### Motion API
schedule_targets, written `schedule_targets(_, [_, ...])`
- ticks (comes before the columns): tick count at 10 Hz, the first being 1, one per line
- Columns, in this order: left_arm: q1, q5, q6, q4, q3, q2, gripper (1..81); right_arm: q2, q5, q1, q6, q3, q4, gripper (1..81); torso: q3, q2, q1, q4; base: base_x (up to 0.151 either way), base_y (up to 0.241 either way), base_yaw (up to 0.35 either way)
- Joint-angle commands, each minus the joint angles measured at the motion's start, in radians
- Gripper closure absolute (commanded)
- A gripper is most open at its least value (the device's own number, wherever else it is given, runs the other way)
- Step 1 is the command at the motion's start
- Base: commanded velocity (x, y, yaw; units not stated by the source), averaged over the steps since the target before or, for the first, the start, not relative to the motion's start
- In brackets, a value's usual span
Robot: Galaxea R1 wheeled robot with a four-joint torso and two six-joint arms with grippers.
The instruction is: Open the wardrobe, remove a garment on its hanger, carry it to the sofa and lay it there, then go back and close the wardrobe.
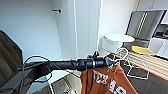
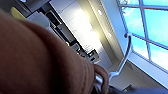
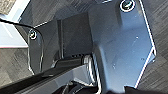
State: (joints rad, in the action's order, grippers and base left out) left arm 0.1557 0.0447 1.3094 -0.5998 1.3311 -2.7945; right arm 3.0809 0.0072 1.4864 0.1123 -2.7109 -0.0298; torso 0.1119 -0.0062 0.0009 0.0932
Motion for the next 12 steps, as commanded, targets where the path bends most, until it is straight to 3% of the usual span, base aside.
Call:
schedule_targets(1, [-0.198,0.073,-0.010,-0.028,-0.029,-0.007,81.1,0.003,-0.059,-0.037,-0.002,0.005,0.007,1.0,-0.002,0.000,0.000,0.000,0.000,0.000,-0.342])
schedule_targets(4, [-0.193,0.073,-0.010,-0.029,-0.029,-0.002,81.1,-0.064,-0.059,-0.005,-0.008,0.043,-0.004,1.0,0.039,0.001,0.001,0.000,0.000,0.000,-0.342])
schedule_targets(7, [-0.193,0.073,-0.010,-0.032,-0.030,0.001,81.1,-0.167,-0.059,0.024,-0.006,0.175,-0.032,1.0,0.039,0.000,0.000,0.000,0.000,0.000,-0.342])
schedule_targets(12, [-0.193,0.075,-0.010,-0.034,-0.033,0.007,81.1,-0.155,-0.059,0.032,-0.006,0.169,-0.036,1.0,0.039,0.000,0.000,0.000,0.000,0.000,-0.342])
